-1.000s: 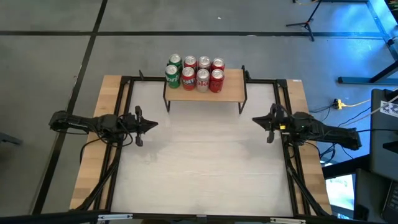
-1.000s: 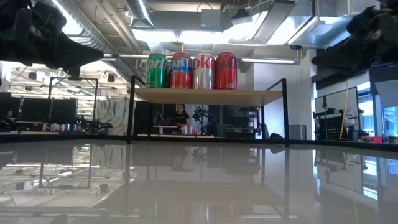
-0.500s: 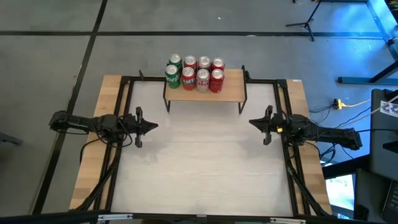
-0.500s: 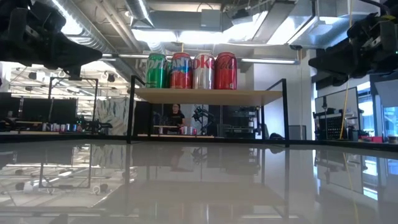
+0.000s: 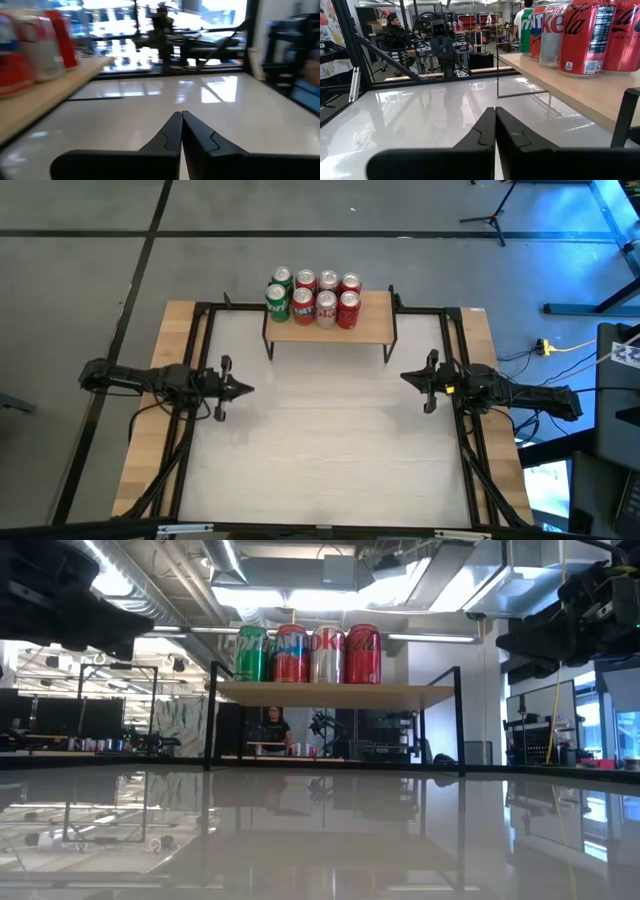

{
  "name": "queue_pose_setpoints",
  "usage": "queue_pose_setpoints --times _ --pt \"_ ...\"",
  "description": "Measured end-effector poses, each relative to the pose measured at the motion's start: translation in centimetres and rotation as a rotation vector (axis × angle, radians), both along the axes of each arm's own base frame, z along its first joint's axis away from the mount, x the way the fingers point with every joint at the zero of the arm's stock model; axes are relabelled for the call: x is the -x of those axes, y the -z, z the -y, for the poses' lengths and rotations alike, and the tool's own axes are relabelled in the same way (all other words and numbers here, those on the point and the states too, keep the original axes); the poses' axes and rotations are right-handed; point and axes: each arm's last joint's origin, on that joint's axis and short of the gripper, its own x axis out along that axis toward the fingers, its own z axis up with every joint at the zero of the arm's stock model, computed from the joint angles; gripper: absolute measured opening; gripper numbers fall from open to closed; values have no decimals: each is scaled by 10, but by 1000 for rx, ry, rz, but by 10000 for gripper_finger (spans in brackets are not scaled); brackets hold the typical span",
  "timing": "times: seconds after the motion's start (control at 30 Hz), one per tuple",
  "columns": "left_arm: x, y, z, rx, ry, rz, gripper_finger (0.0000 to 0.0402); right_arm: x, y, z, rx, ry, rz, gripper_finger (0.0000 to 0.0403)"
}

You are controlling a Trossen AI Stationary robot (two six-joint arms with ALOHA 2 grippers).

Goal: Place canned beverage on shelf
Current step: Return to Home Position

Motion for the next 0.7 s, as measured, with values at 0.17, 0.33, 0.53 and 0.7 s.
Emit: queue_pose_setpoints --times 0.17,0.33,0.53,0.7 --pt "0 -1 -6 2 -86 8 4 0 0 0 0 0 1 5" --pt "0 -1 -10 -6 -124 6 4 0 0 0 0 0 1 5" --pt "0 -1 -13 1 -153 4 4 0 0 0 0 0 1 5" --pt "0 -1 -13 1 -156 6 4 0 0 0 0 0 1 5"
